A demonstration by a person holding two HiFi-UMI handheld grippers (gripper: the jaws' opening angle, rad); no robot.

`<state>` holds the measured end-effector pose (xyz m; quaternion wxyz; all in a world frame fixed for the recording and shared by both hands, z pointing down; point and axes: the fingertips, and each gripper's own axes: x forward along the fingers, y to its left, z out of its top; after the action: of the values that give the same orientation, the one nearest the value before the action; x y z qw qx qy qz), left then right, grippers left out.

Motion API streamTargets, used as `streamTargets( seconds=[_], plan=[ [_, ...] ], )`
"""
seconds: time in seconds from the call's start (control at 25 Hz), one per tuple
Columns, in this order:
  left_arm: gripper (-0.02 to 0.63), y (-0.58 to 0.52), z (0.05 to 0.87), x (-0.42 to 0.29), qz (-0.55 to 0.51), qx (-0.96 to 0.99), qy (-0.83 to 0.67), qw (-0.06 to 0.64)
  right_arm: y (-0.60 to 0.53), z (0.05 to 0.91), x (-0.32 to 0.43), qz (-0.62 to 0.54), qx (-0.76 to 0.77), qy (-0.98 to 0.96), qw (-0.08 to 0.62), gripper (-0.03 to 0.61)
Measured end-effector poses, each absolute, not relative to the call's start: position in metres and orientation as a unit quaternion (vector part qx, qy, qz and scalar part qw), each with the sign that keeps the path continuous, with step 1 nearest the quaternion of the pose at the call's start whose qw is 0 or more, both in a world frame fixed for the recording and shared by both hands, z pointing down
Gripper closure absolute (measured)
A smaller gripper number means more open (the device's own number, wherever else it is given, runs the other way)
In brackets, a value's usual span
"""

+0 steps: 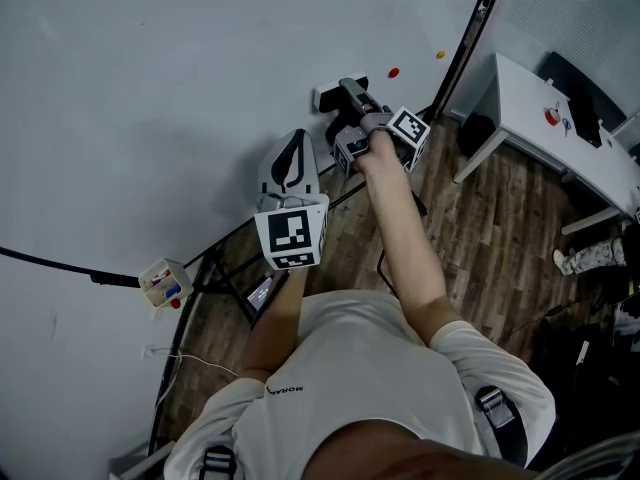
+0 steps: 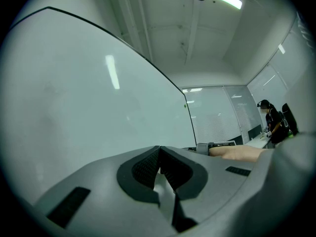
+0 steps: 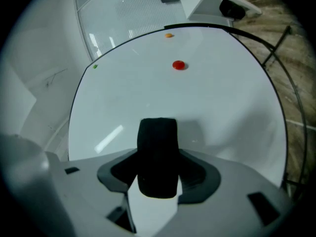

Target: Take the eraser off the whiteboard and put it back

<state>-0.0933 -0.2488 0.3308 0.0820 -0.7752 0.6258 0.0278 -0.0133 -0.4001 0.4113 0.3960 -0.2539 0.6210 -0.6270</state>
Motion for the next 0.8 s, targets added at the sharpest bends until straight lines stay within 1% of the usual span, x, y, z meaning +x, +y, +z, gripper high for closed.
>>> streamTargets(
  seconds=[0.16, 0.32, 0.48, 0.8],
  plan=[
    [0.611, -0.2477, 0.3319, -0.0925, 0.027, -0.775, 0.626, 0.083, -0.4058, 0.4136, -0.0139, -0.625, -0.244, 0.627, 0.395, 0.342],
    [0.611, -0.2479, 0.3308, -0.0917, 0.026, -0.776, 0.625, 0.083, -0.4010, 0.4112, -0.0182, -0.630, -0.251, 0.631, 0.377, 0.342],
    [0.611, -0.2476, 0.3317, -0.0921, 0.027, -0.775, 0.626, 0.082, -0.4042, 0.4076, -0.0188, -0.621, -0.243, 0.640, 0.382, 0.341],
    [0.611, -0.2471, 0.3320, -0.0925, 0.028, -0.774, 0.627, 0.080, -0.4047, 0.4083, -0.0216, -0.619, -0.248, 0.648, 0.368, 0.341]
  ],
)
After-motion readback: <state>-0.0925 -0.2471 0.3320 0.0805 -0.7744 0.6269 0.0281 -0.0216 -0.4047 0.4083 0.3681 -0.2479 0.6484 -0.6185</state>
